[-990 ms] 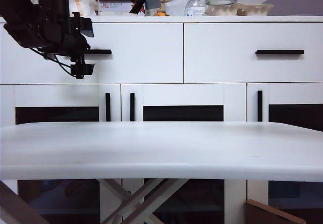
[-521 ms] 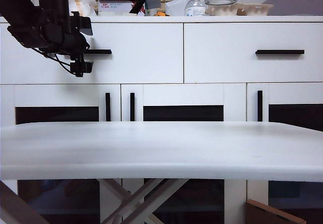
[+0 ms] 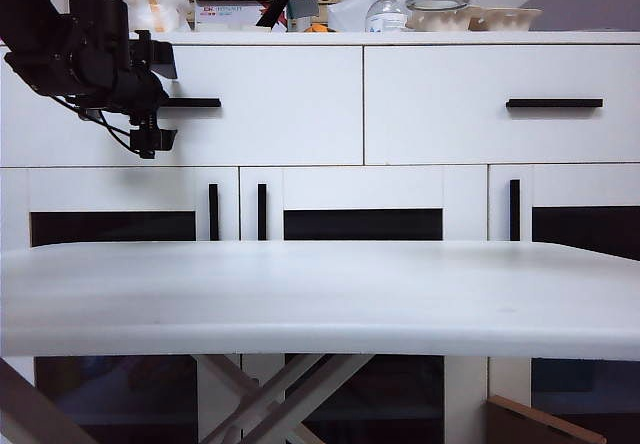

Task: Pick up a can of beer from the white table, open the left drawer, place the beer inside the drawer, and finally close the drawer.

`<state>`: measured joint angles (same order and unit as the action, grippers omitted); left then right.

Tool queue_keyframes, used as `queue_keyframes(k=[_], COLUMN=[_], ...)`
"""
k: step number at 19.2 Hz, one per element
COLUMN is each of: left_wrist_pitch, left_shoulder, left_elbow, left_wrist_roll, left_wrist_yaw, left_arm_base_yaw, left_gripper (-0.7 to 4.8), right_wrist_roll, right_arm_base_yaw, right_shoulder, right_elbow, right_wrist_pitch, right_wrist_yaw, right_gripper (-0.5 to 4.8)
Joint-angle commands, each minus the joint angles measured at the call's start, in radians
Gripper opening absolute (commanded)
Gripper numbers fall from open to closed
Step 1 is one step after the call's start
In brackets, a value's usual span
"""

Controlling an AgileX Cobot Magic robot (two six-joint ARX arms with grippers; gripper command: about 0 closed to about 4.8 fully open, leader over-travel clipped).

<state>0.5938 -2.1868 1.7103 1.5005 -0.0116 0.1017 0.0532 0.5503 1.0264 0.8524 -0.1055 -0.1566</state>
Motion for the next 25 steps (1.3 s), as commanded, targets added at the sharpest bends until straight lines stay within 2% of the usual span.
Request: queue_keyframes(k=[1,2,4,5,11,12,13,14,16,21,25], left_wrist_pitch=[0.011,0.008,0.006,0.005,0.006,0.006,0.006,0.006,0.006,0.006,0.006], left_shoulder=[0.002,0.002,0.002,0.002,0.002,0.002,0.002,0.002,0.002,0.002,0.002], left_elbow=[0.005,0.005,0.005,0.005,0.011,0.011,0.011,0.011,0.010,0.010,0.009], left_wrist_roll=[-0.008,-0.008,-0.007,-0.007,-0.007,-0.007,-0.008,-0.008,-0.010,-0.047,-0.068], left_wrist_yaw=[0.008,0.008,0.007,0.007,0.007,0.007,0.007,0.007,0.008,0.006,-0.061], left_arm_base_yaw=[-0.010,-0.010,-0.010,-0.010,-0.009,-0.009,-0.009,-0.009,-0.009,-0.009,-0.008], left_gripper=[3.83,3.44,3.28,2.97,2.74,2.56,2.20,1.37,0.07,-0.07,-0.07], right_wrist_roll=[0.003,0.003,0.003,0.003,0.003,0.003,0.003,0.003,0.003,0.004,0.003], right_arm_base_yaw=[0.002,0.002,0.002,0.002,0.002,0.002,0.002,0.002,0.002,0.002,0.002], right_shoulder=[-0.009,-0.009,-0.009,-0.009,-0.009,-0.009,-0.008,-0.008,-0.008,-0.008,-0.008], right_elbow=[0.013,0.013,0.013,0.013,0.013,0.013,0.013,0.013,0.013,0.013,0.013], right_wrist_pitch=[-0.063,-0.063,-0.063,-0.063,-0.063,-0.063,-0.063,-0.063,-0.063,-0.063,-0.063], right_wrist_yaw=[-0.002,-0.002,-0.001,-0.002,-0.001,-0.001,-0.001,-0.001,-0.001,0.002,0.003], right_gripper=[1.56,1.56,1.56,1.56,1.56,1.57,1.56,1.56,1.57,1.56,1.56])
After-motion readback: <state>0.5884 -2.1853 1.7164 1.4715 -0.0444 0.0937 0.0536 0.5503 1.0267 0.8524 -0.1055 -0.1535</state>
